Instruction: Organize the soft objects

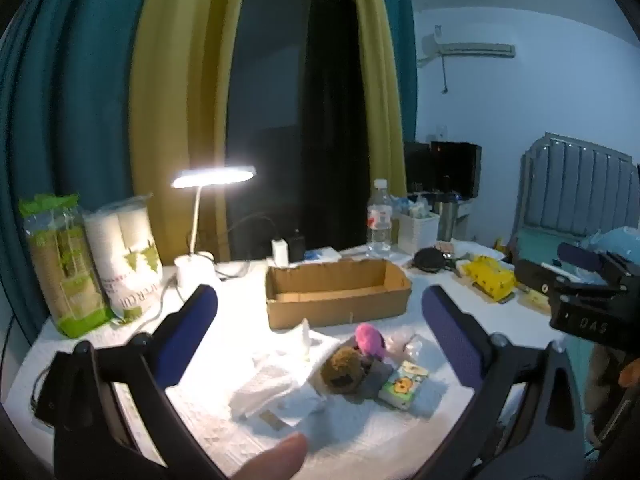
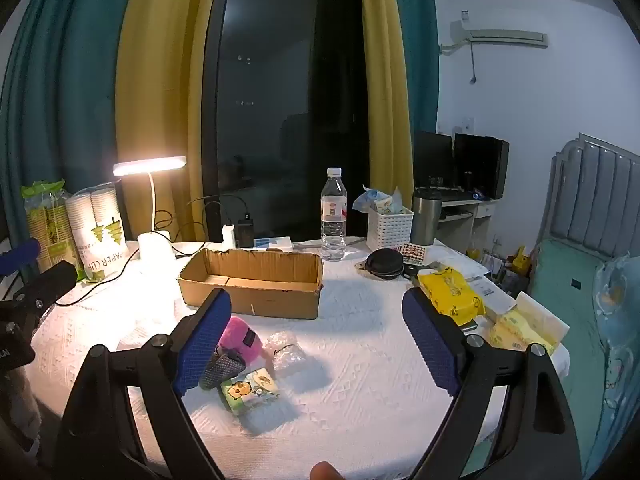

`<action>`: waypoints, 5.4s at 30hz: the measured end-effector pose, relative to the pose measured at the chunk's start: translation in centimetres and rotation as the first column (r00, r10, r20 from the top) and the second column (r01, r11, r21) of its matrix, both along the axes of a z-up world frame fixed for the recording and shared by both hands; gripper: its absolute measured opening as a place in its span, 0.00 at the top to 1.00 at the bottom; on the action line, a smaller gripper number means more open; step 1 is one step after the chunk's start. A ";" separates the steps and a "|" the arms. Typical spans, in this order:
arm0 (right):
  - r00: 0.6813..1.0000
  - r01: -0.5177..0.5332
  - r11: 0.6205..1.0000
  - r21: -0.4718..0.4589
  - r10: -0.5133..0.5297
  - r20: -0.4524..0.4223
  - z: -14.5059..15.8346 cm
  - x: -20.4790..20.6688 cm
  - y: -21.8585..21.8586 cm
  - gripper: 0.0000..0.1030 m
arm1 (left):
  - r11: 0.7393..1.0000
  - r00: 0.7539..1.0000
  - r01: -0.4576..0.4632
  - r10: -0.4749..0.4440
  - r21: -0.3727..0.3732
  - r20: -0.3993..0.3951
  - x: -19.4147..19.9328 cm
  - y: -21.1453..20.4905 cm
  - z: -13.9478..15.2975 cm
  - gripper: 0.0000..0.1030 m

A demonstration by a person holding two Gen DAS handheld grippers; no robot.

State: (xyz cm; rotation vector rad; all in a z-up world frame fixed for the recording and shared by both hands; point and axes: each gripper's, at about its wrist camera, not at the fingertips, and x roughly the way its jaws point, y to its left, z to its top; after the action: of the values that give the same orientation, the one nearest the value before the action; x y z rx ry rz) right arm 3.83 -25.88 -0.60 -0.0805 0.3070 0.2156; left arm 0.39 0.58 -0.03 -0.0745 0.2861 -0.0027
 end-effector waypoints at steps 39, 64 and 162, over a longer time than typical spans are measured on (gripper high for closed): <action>1.000 0.007 1.000 0.002 -0.007 -0.015 -0.5 0.1 -0.1 0.13 | 0.999 0.999 0.034 -0.034 -0.008 -0.006 0.0 -0.5 -0.3 0.00; 1.000 0.005 1.000 -0.001 -0.005 -0.017 -0.5 0.1 0.1 0.13 | 0.999 1.000 0.011 -0.011 -0.045 -0.003 -0.4 0.0 -0.7 0.00; 0.821 -0.212 0.972 0.101 0.233 -0.521 -16.4 19.6 2.8 0.42 | 0.918 0.910 -0.028 -0.140 -0.395 -0.391 15.6 9.3 -7.3 0.91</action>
State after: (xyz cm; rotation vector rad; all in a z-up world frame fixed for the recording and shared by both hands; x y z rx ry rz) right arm 23.42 -23.06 -16.98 -0.0159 0.8522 0.4807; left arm 16.03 9.91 -7.35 -0.4732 0.7128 -0.1048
